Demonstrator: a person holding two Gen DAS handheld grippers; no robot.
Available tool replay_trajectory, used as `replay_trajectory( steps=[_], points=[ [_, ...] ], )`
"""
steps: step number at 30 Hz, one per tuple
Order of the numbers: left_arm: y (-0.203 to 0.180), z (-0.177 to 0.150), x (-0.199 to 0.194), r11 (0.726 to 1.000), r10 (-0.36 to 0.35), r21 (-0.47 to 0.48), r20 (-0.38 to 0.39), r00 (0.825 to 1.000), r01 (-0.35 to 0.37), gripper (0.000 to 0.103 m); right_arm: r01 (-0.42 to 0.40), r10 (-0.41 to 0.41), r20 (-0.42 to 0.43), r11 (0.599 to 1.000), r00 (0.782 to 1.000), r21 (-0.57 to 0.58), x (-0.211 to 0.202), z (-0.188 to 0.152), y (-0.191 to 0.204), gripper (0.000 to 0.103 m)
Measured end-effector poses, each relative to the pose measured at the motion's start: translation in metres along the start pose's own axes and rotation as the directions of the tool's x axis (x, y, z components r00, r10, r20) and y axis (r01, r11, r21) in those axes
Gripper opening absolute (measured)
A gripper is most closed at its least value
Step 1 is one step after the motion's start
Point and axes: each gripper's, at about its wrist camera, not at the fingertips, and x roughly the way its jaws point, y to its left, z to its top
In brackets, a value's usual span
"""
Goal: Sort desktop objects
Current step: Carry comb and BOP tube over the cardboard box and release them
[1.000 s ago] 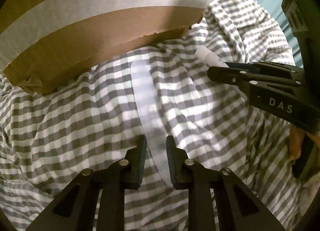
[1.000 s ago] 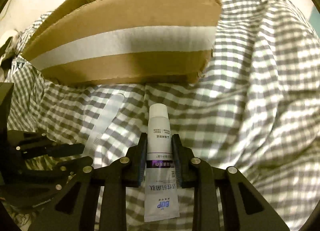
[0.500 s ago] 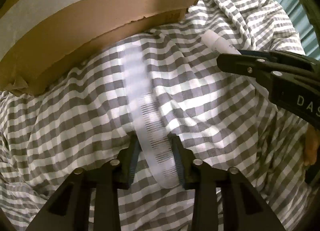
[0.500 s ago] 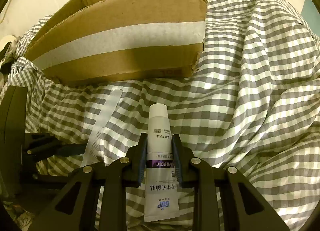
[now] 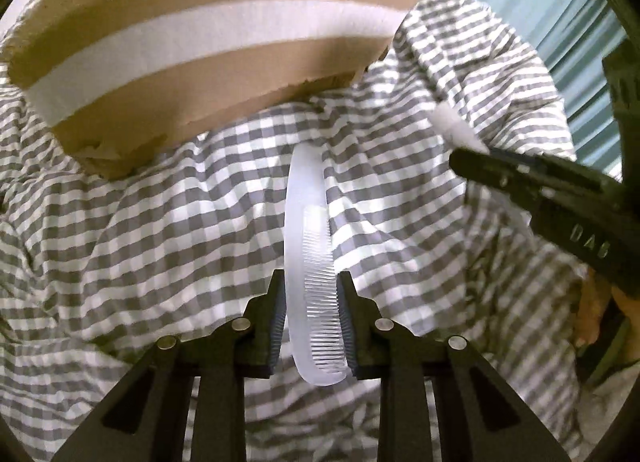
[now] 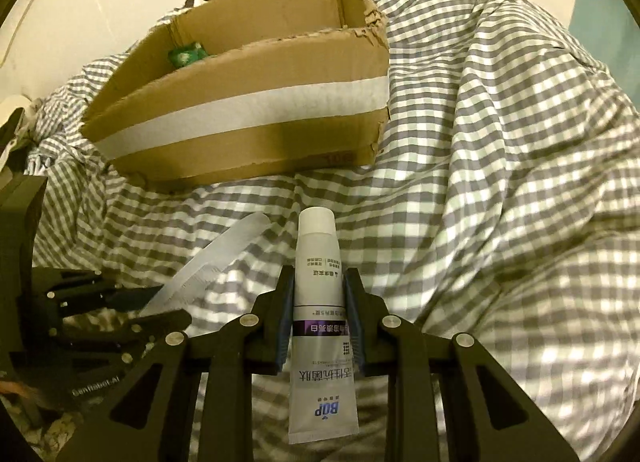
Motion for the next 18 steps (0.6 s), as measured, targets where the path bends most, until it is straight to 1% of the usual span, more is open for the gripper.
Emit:
replay_trajectory(
  steps=[1, 3, 4, 5, 8, 11, 14, 16, 18],
  points=[
    [-0.001, -0.002, -0.004, 1.000, -0.008, -0.004, 0.010, 1.000, 0.008, 0.022, 0.004, -0.004, 0.002, 1.000, 1.000, 0.002, -0.002, -0.002, 0.006, 0.023],
    [-0.003, -0.005, -0.016, 1.000, -0.025, 0.000, 0.031, 0.999, 0.025, 0.003, 0.014, -0.014, 0.018, 1.000, 1.000, 0.007, -0.014, -0.003, 0.010, 0.023],
    [-0.002, -0.007, -0.022, 1.000, -0.028, 0.004, 0.040, 0.999, 0.028, 0.003, 0.015, -0.015, 0.026, 1.000, 1.000, 0.012, -0.020, -0.004, 0.011, 0.023],
    [-0.011, -0.001, -0.022, 1.000, -0.031, 0.005, 0.049, 0.998, 0.031, 0.003, 0.014, -0.015, 0.034, 1.000, 0.999, 0.018, -0.025, -0.004, 0.013, 0.023],
    [-0.012, -0.003, -0.032, 0.999, -0.042, 0.034, 0.063, 0.997, 0.040, 0.002, 0.017, -0.019, 0.062, 0.999, 0.998, 0.029, -0.042, -0.002, 0.019, 0.023],
    [-0.008, -0.009, -0.041, 0.998, -0.047, 0.032, 0.079, 0.996, 0.044, 0.002, 0.017, -0.020, 0.081, 0.999, 0.997, 0.027, -0.053, -0.002, 0.028, 0.023],
    [-0.004, -0.010, -0.060, 0.997, -0.080, 0.012, 0.132, 0.988, 0.079, 0.002, 0.012, -0.013, 0.095, 1.000, 0.995, 0.018, -0.063, -0.003, 0.040, 0.023],
    [-0.006, -0.009, -0.075, 0.996, -0.084, 0.028, 0.170, 0.982, 0.080, 0.002, 0.019, -0.019, 0.101, 1.000, 0.995, 0.003, -0.069, -0.002, 0.048, 0.023],
    [-0.010, -0.002, -0.095, 0.995, -0.091, 0.051, 0.229, 0.969, 0.082, 0.002, 0.018, -0.017, 0.112, 1.000, 0.994, -0.010, -0.077, 0.003, 0.056, 0.023]
  ],
)
